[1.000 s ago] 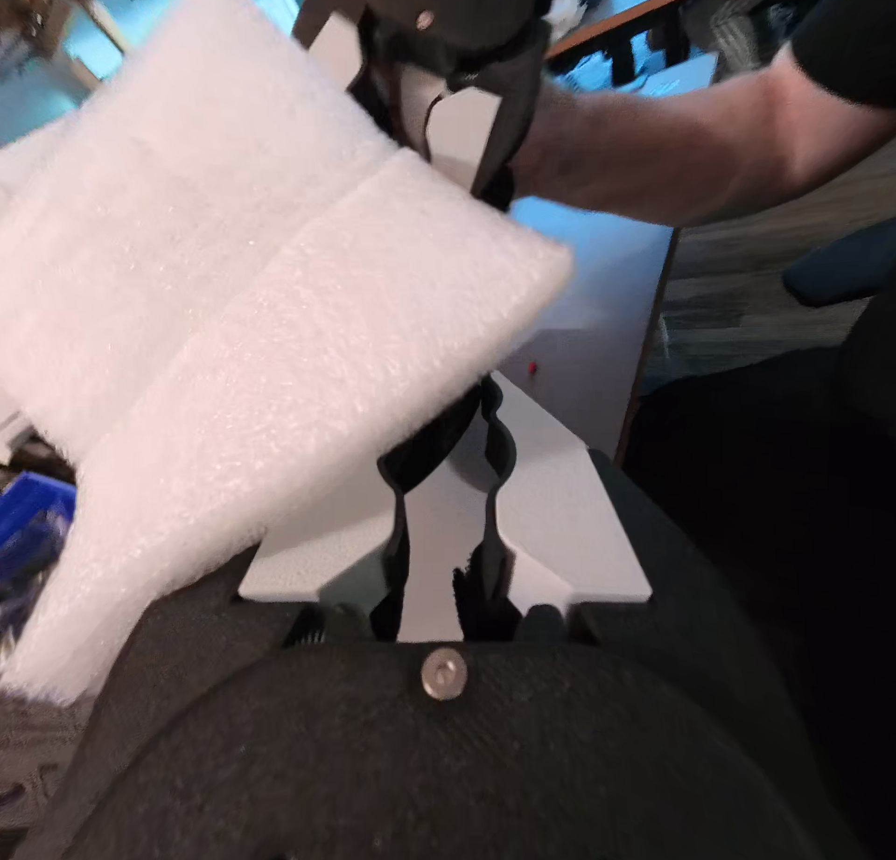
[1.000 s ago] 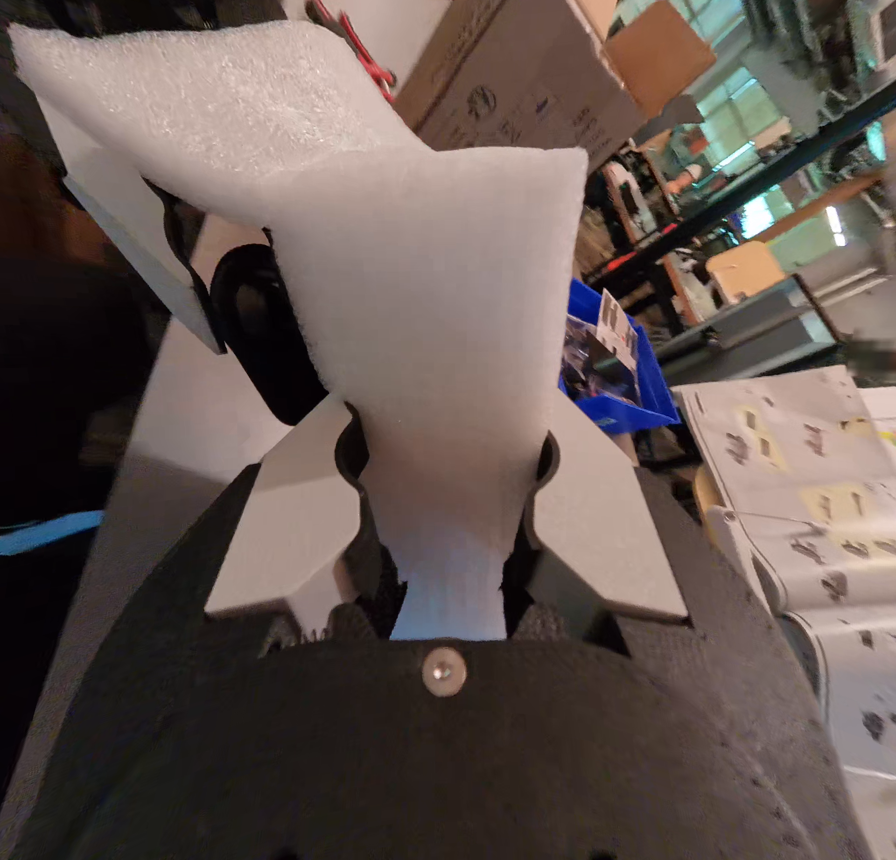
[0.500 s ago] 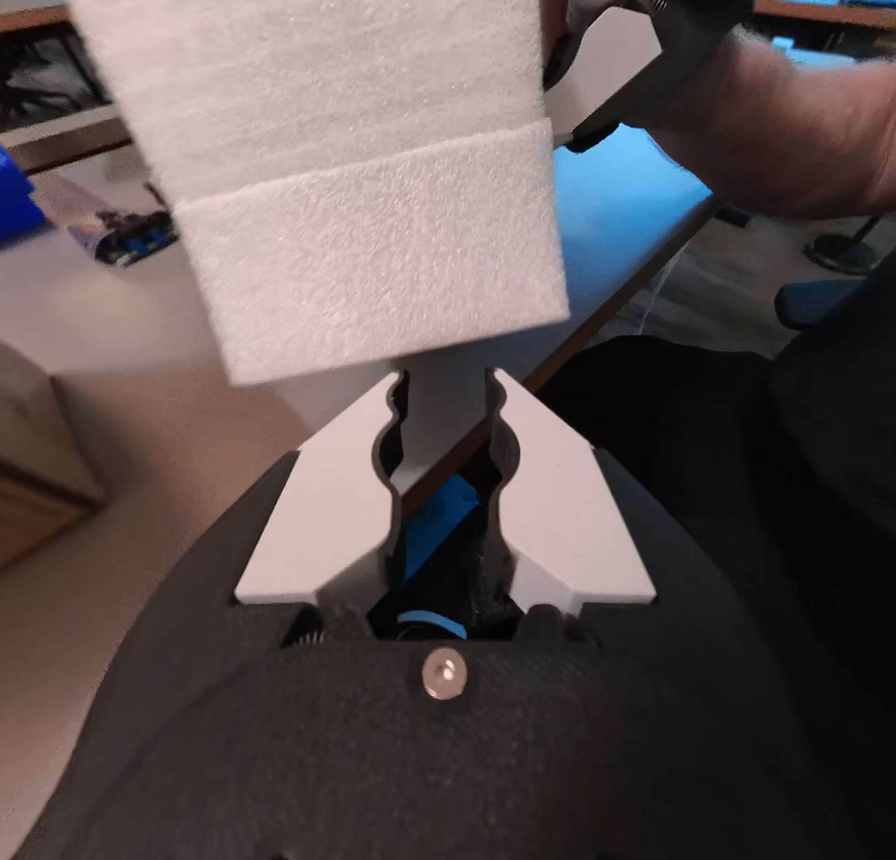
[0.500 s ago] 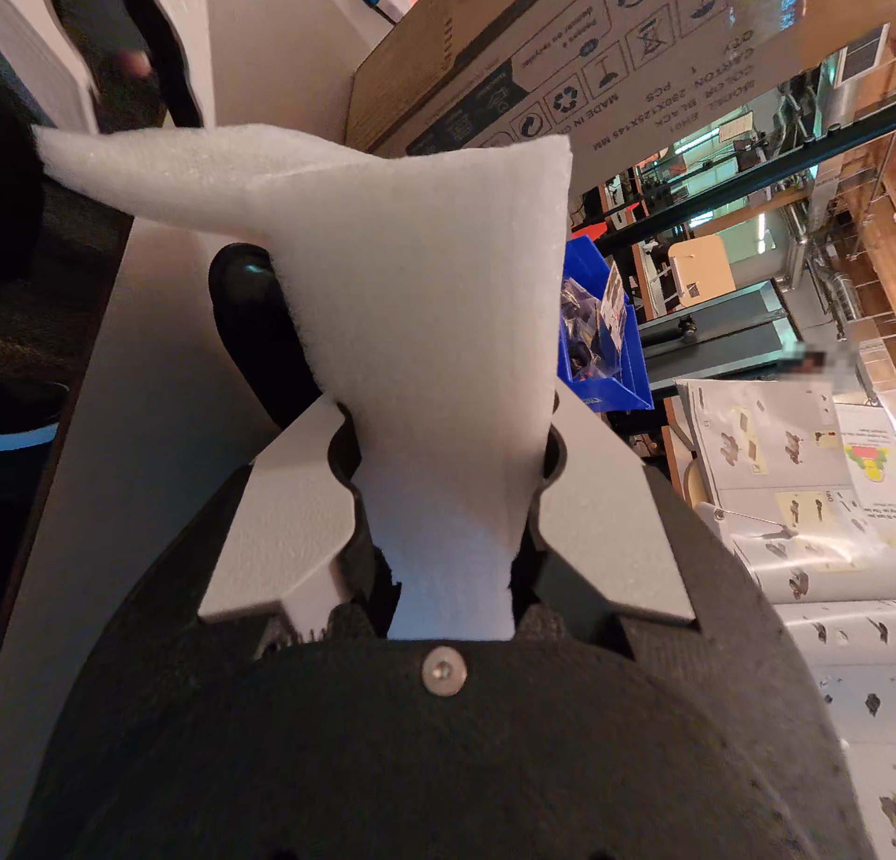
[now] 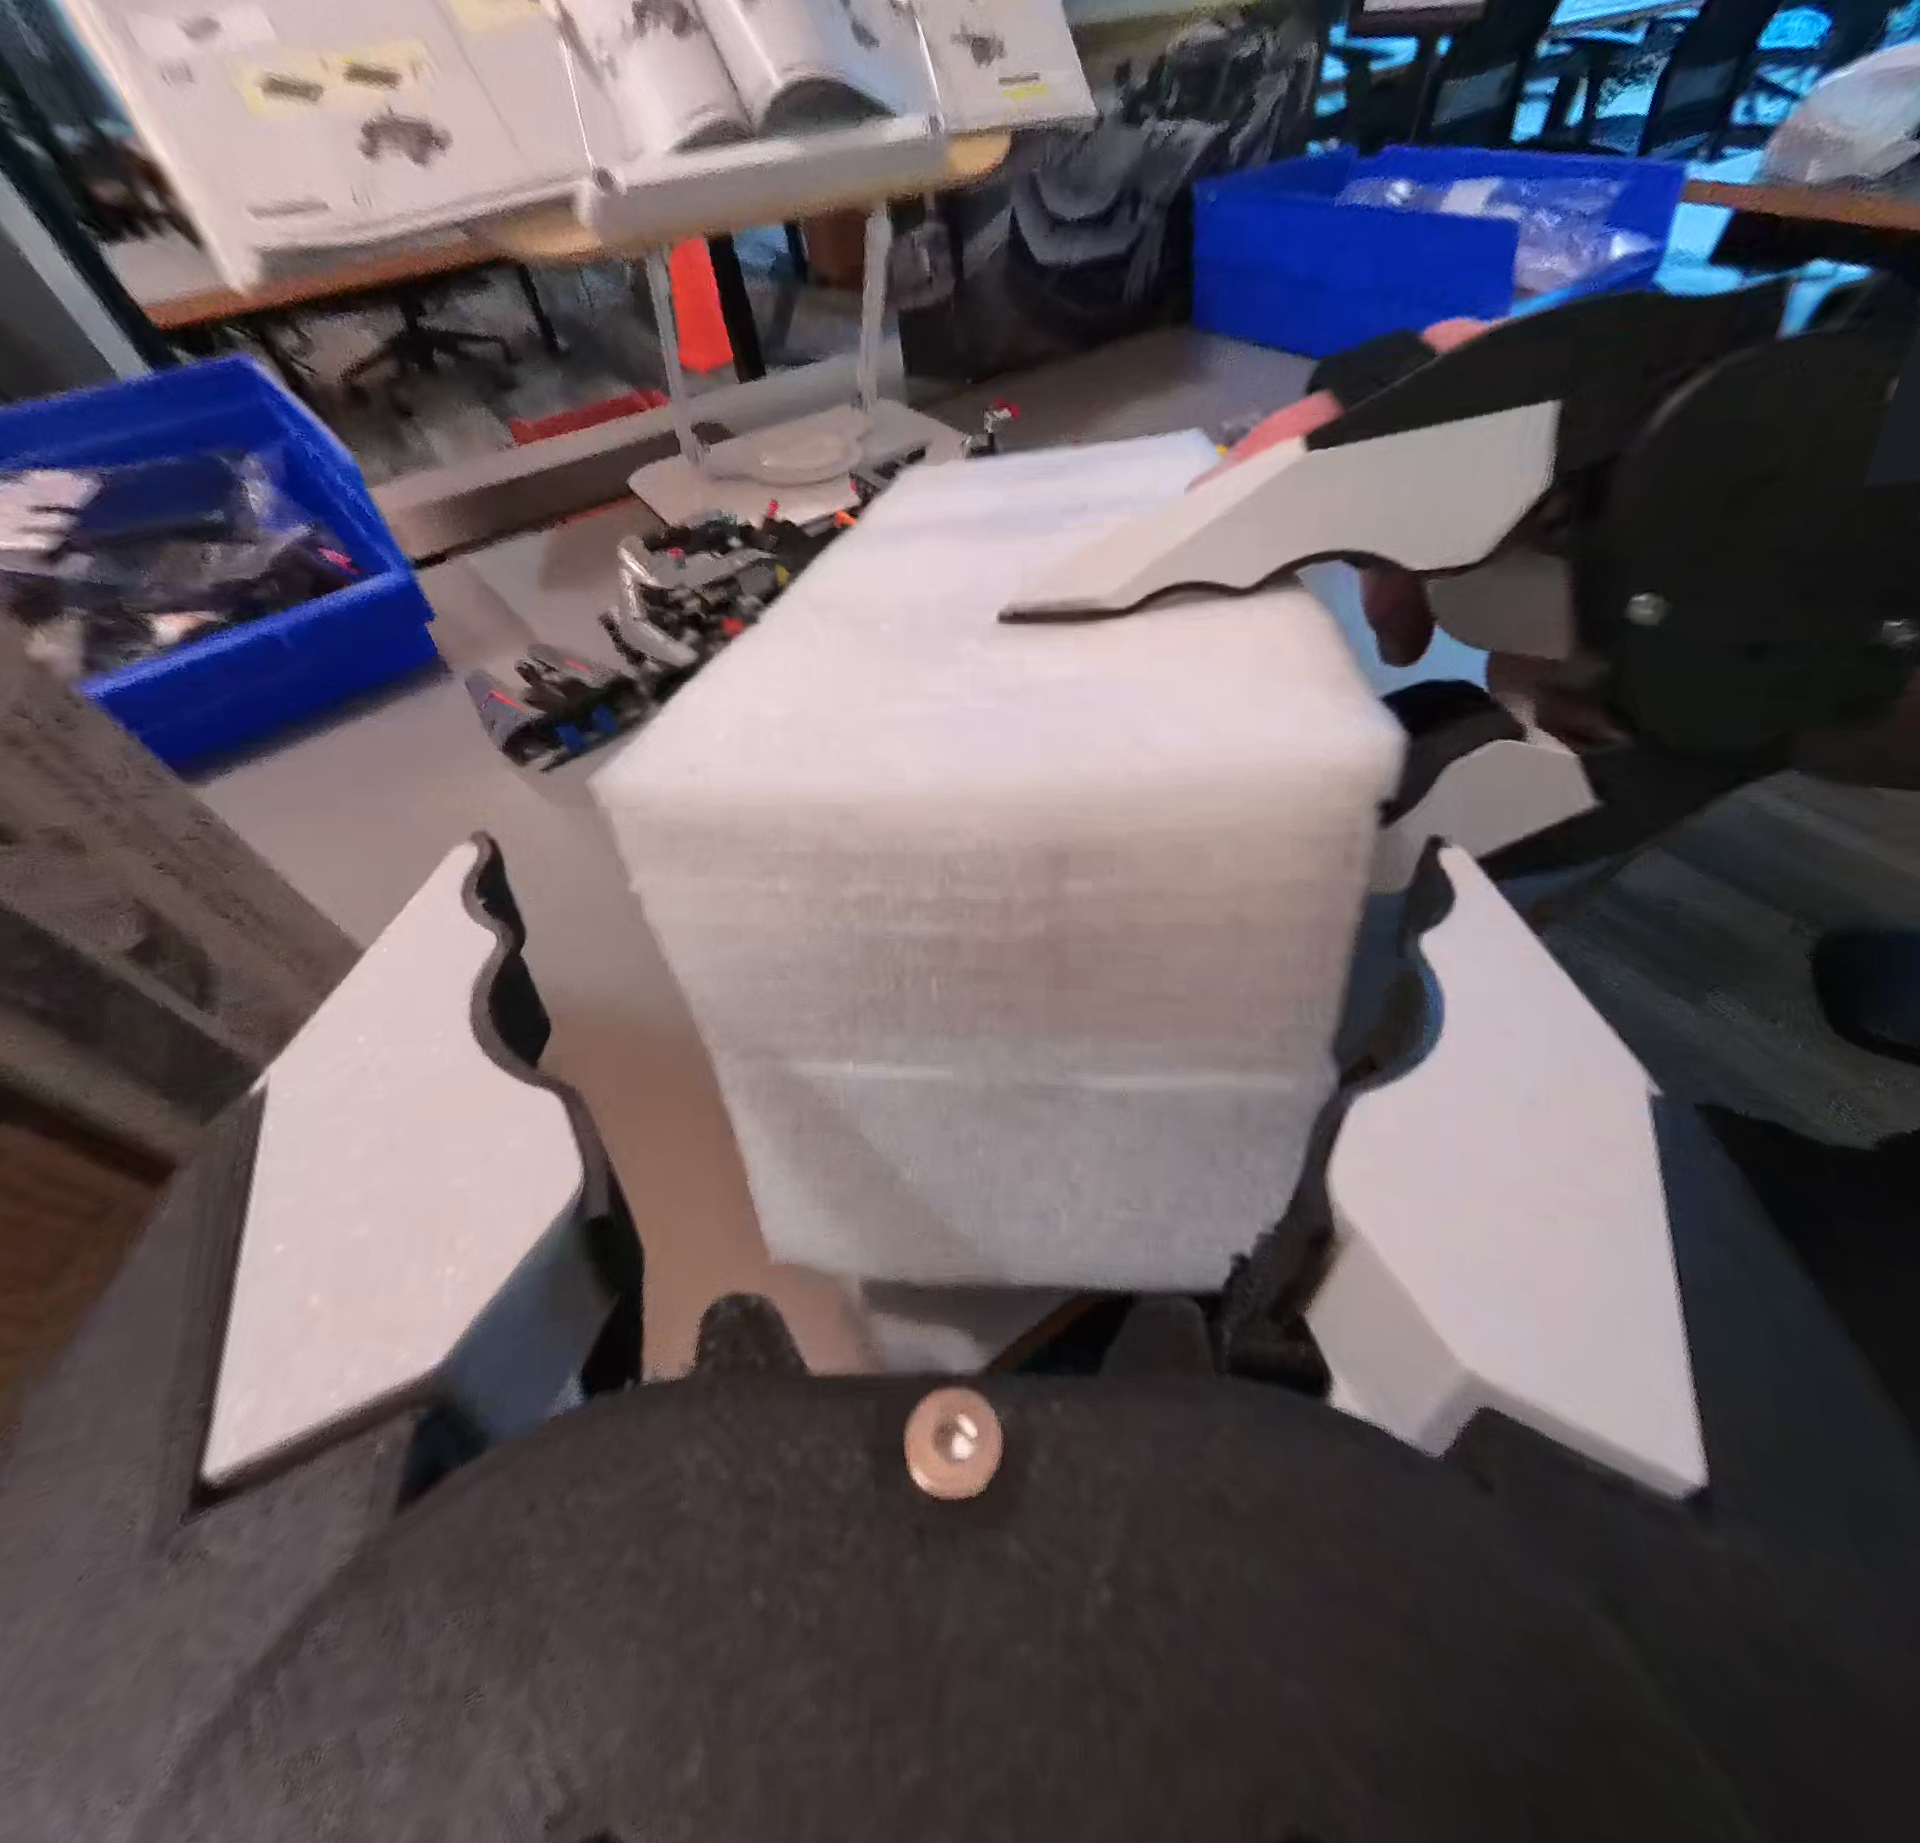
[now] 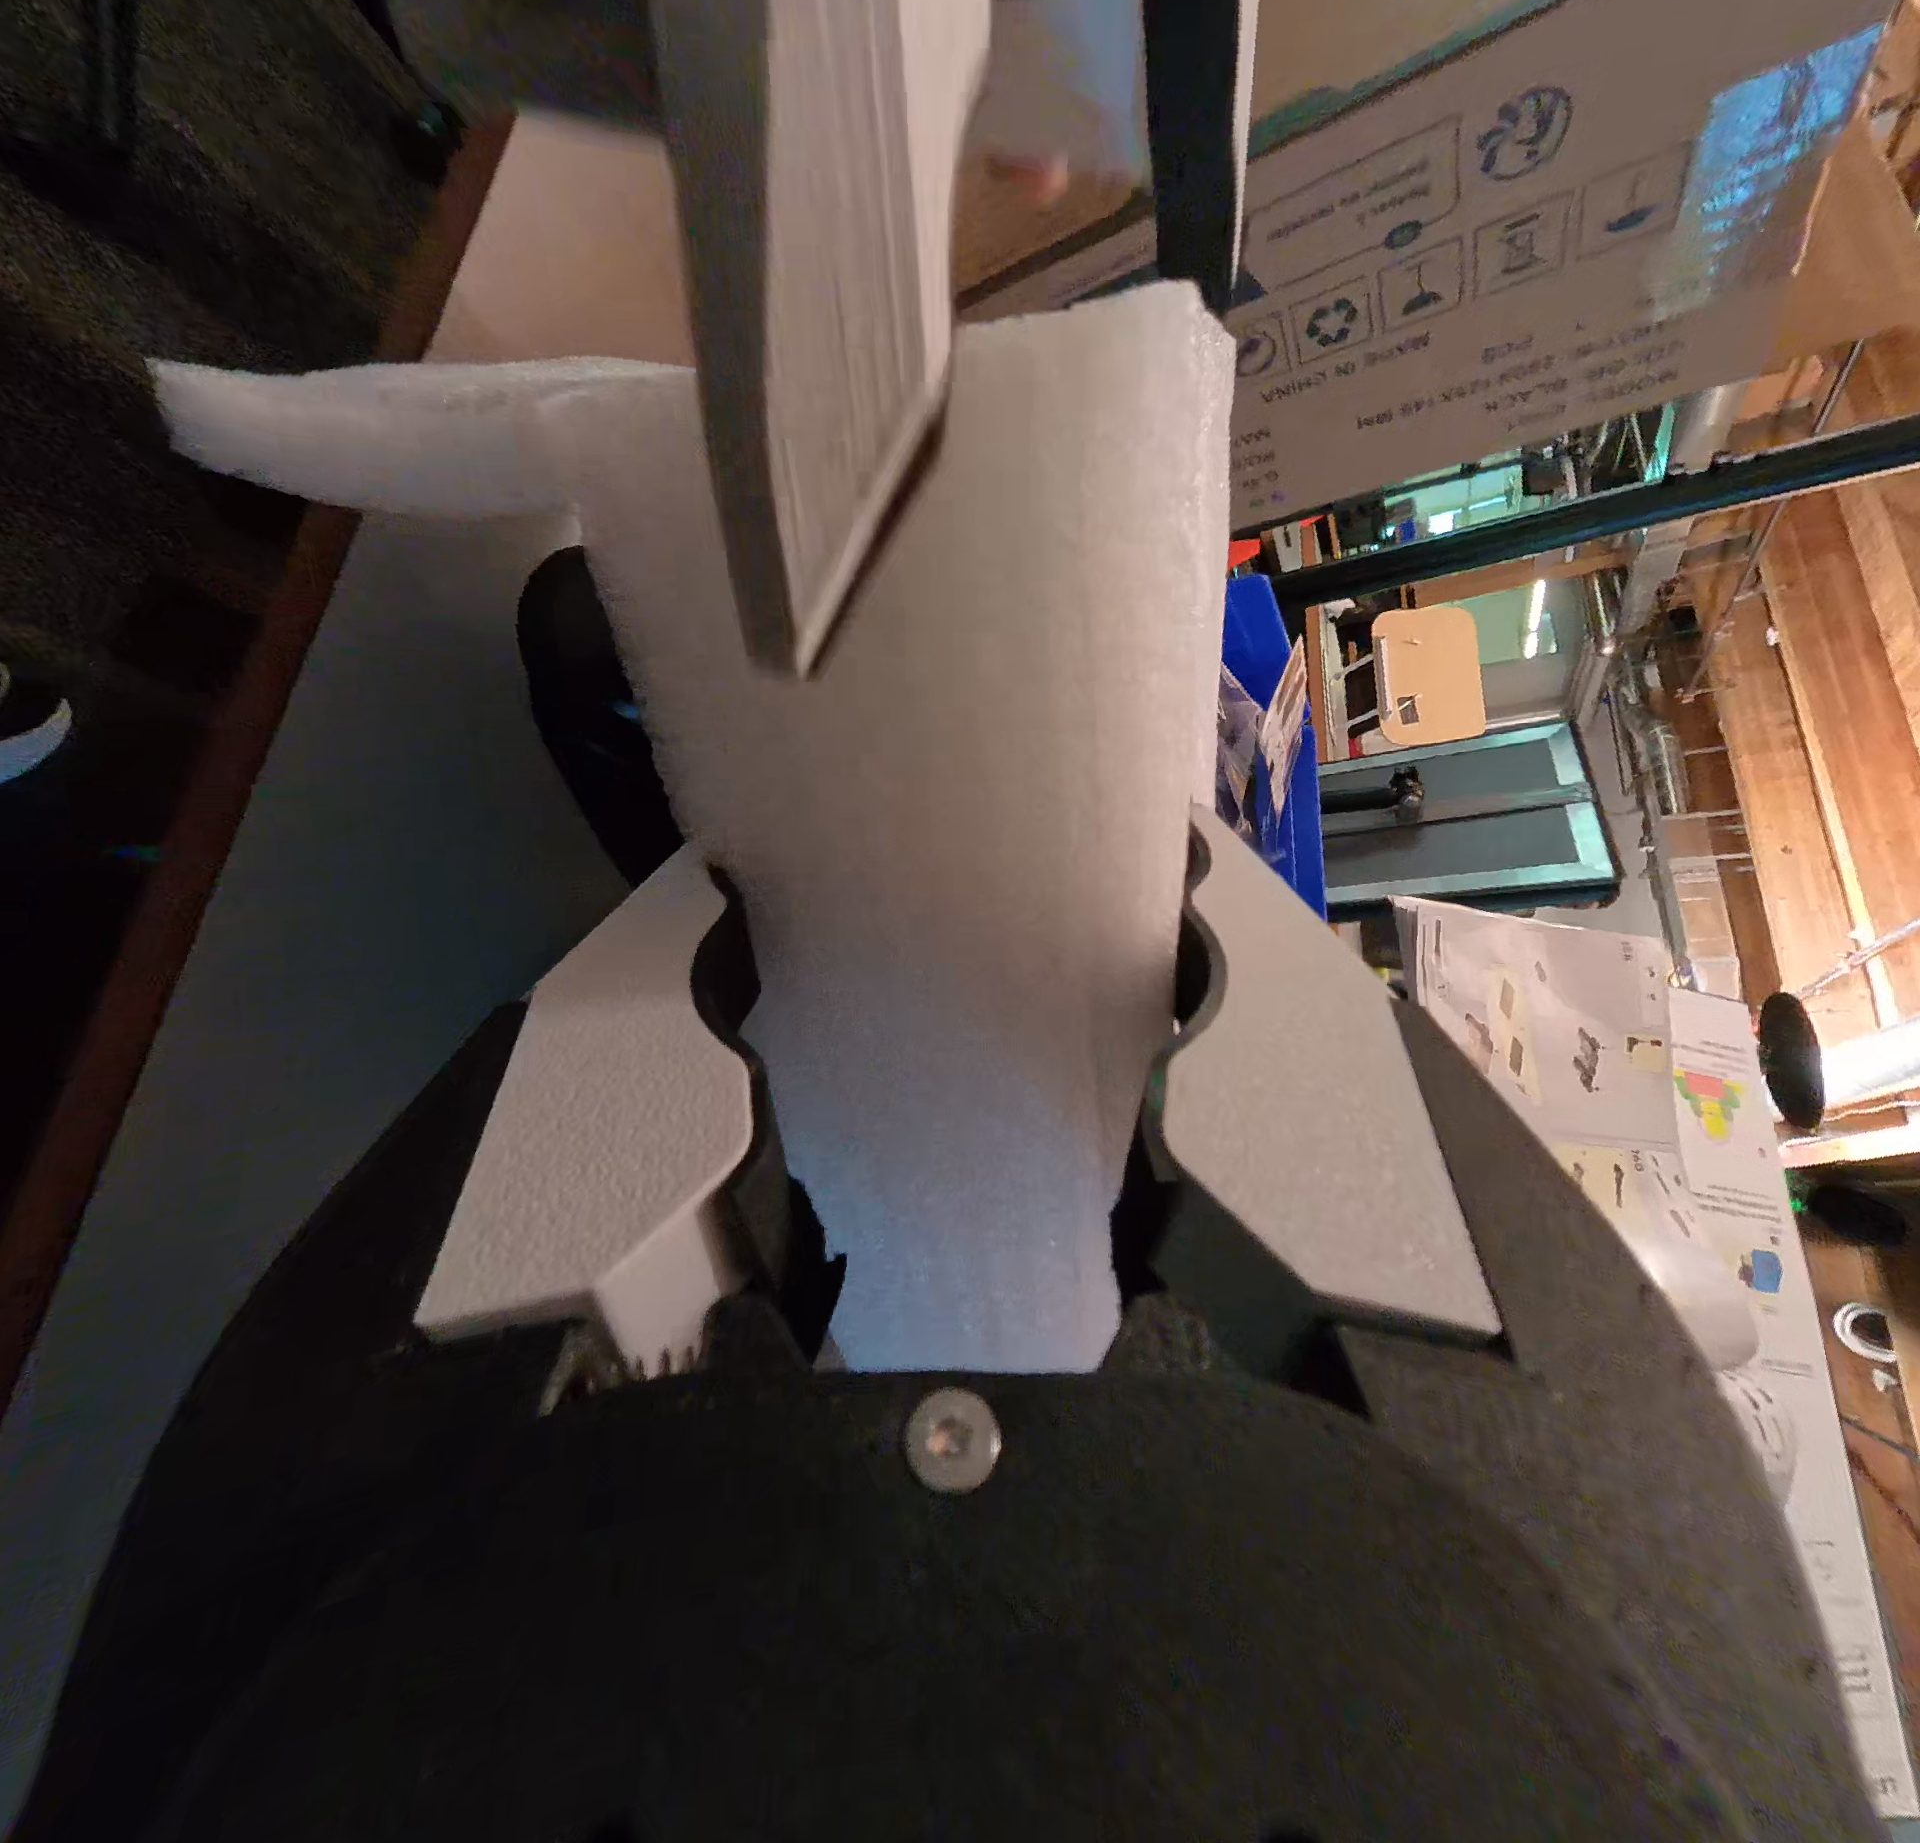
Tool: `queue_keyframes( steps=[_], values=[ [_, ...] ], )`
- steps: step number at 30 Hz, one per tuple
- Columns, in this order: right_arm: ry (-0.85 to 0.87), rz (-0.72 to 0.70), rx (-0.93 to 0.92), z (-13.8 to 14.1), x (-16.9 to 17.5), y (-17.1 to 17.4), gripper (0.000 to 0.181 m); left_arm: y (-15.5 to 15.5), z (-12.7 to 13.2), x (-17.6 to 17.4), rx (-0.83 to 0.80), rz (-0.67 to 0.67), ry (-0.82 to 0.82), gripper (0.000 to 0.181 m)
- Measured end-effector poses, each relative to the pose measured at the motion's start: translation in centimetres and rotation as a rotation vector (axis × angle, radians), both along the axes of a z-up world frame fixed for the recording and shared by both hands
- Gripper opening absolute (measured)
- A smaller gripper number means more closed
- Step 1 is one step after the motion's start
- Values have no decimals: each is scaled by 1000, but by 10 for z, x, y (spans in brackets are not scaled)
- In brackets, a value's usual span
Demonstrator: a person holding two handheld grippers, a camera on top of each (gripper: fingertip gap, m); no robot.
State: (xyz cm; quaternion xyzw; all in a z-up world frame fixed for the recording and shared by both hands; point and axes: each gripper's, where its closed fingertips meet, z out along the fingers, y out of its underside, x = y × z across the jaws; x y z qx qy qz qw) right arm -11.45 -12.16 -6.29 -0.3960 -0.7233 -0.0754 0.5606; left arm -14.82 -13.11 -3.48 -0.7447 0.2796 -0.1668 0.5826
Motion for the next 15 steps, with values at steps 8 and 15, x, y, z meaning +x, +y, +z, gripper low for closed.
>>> queue_keyframes(
  steps=[8,15],
  values=[
    [-61,46,-8,-10,-6,-7,86,6,-19,17,-61,-109,-11,152],
    [73,66,-190,25,28,-5,110,6,-26,9,-70,-134,-39,145]
  ],
)
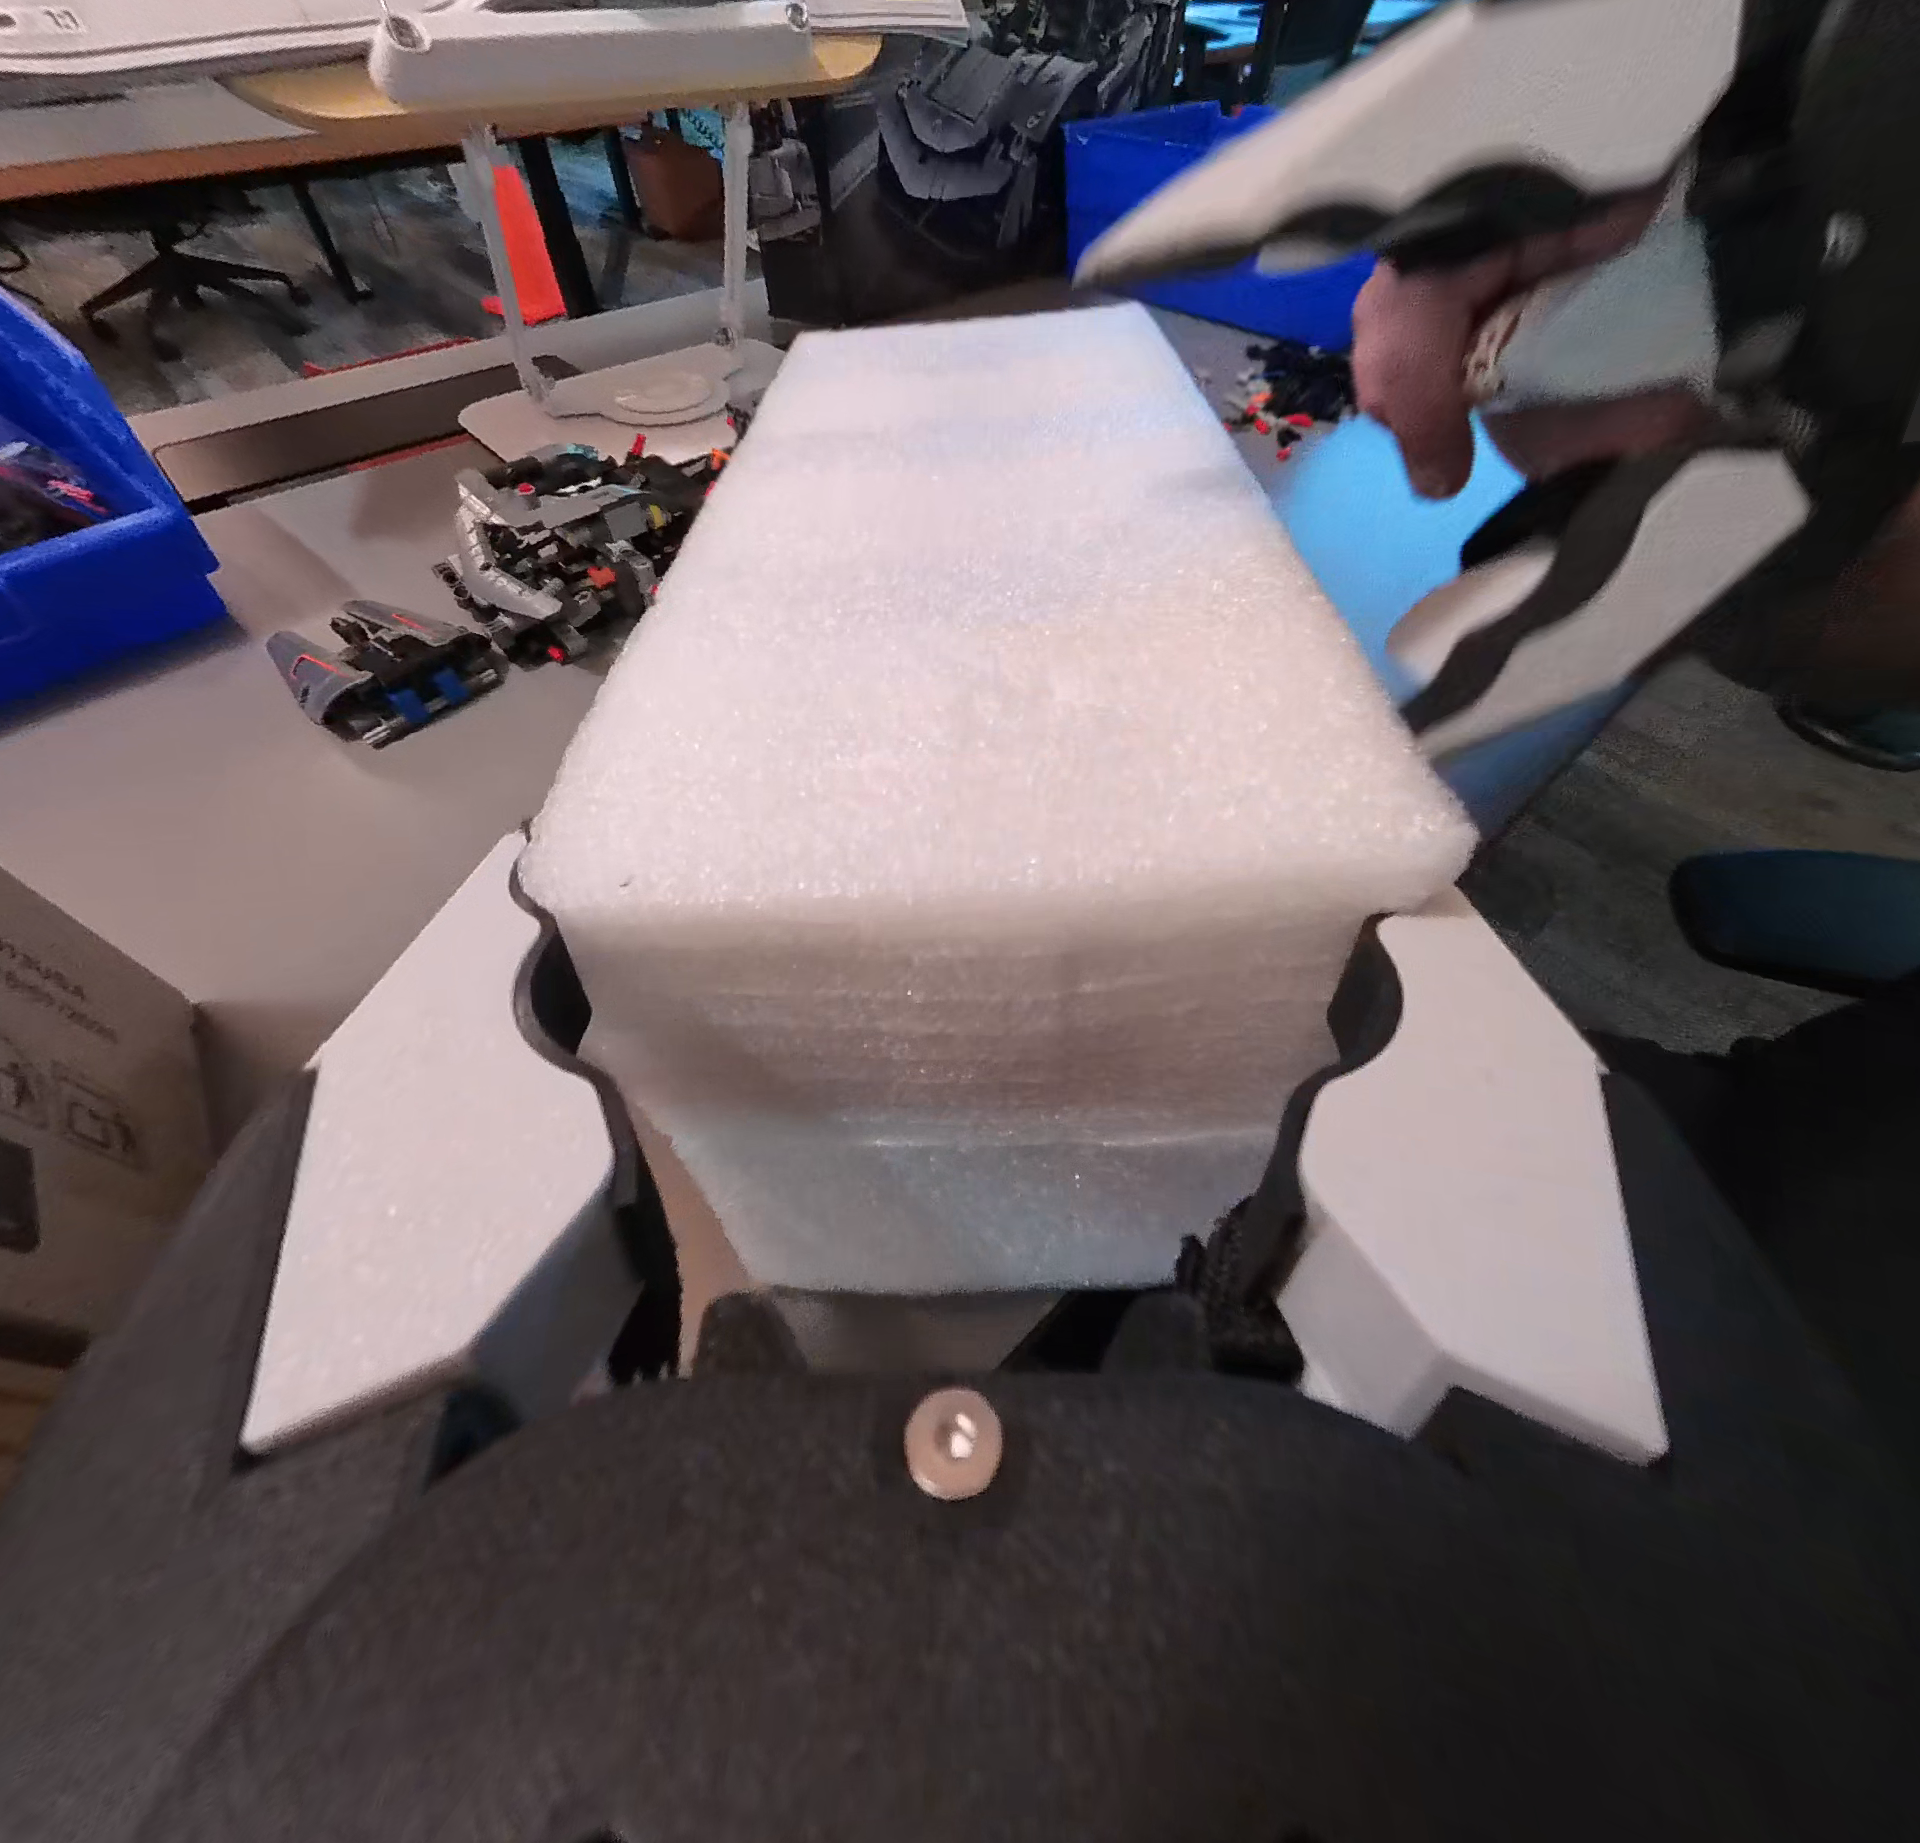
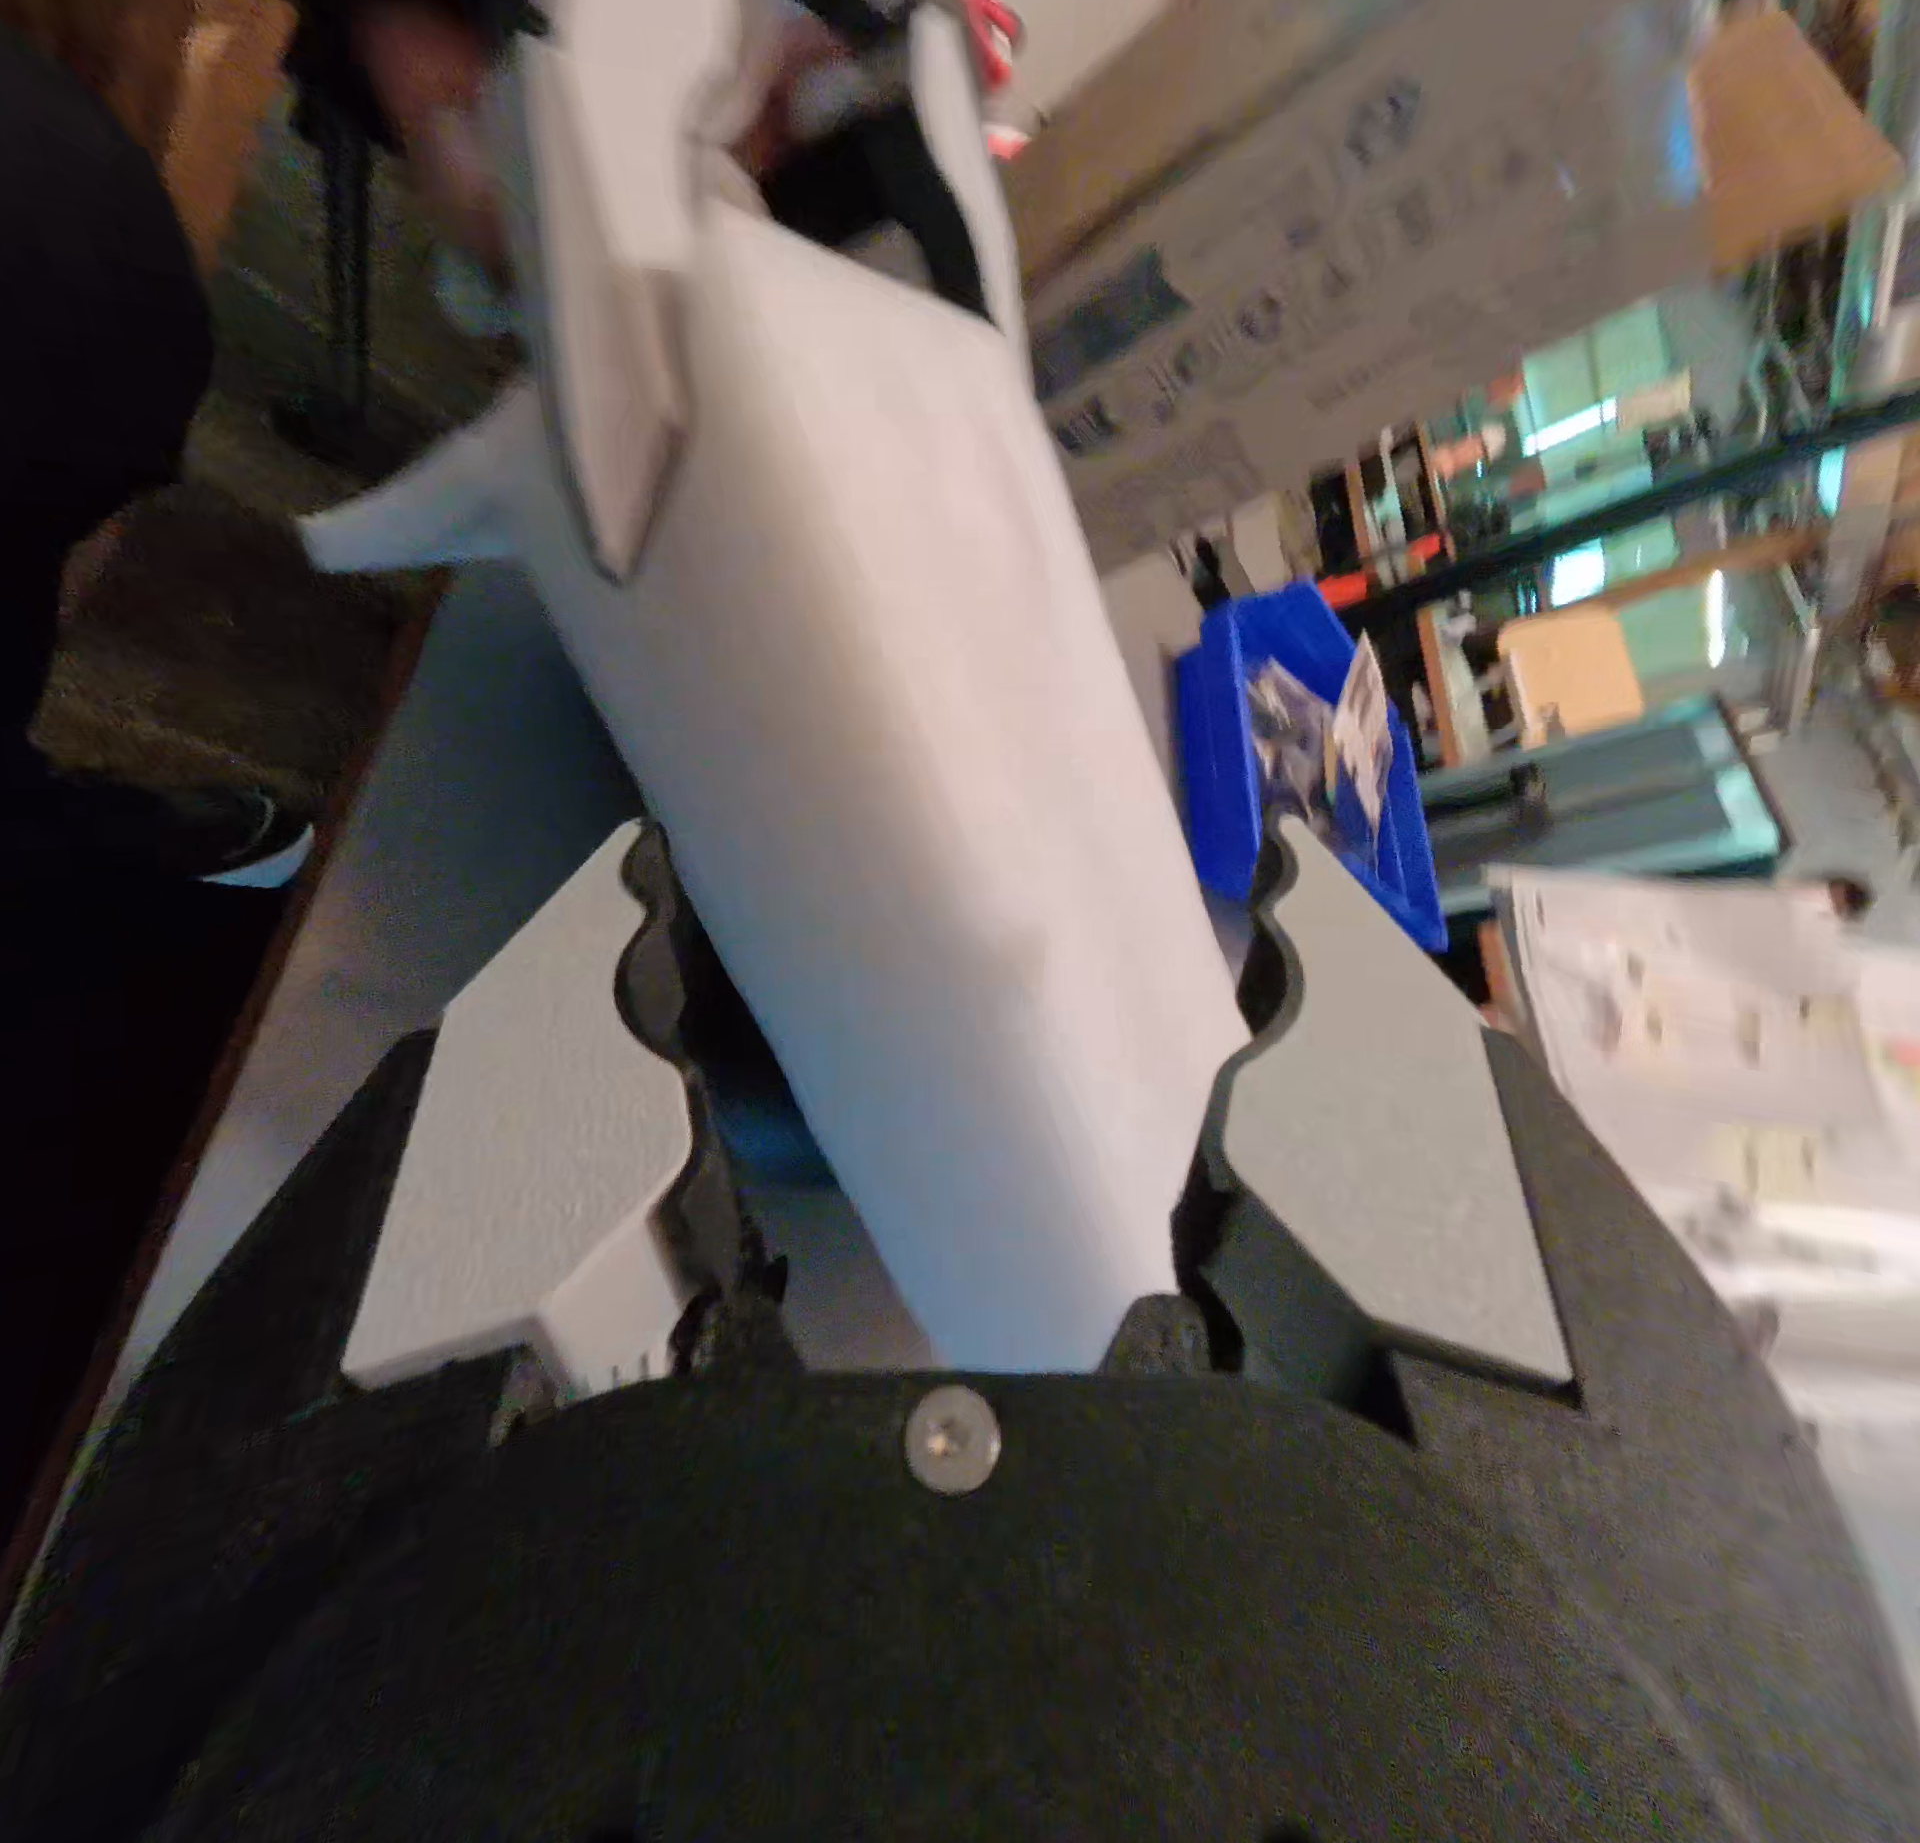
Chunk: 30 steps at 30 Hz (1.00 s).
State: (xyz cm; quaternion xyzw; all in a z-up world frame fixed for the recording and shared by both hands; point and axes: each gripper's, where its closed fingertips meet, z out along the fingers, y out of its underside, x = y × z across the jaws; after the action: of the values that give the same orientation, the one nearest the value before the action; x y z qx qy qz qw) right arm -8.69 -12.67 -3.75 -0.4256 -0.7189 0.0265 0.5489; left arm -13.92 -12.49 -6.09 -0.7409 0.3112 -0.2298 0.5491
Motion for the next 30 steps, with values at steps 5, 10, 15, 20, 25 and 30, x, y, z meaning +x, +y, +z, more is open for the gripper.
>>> queue_keyframes(
  steps=[5,10,15,20,25,30],
  values=[
    [178,-206,-421,-4,87,68,115,3,-8,-6,6,-24,11,145],
    [253,-157,-872,-37,104,88,98,6,-4,-4,18,-45,0,146],
    [345,-156,-918,-31,104,102,66,8,0,-3,53,-57,-12,145],
    [358,-176,-800,-6,100,104,62,12,0,-6,48,-62,-77,143],
    [374,-166,-728,31,101,100,60,14,2,-3,32,-95,-150,143],
    [338,-191,-705,28,108,93,60,13,-1,-2,19,-136,-95,143]
  ],
)
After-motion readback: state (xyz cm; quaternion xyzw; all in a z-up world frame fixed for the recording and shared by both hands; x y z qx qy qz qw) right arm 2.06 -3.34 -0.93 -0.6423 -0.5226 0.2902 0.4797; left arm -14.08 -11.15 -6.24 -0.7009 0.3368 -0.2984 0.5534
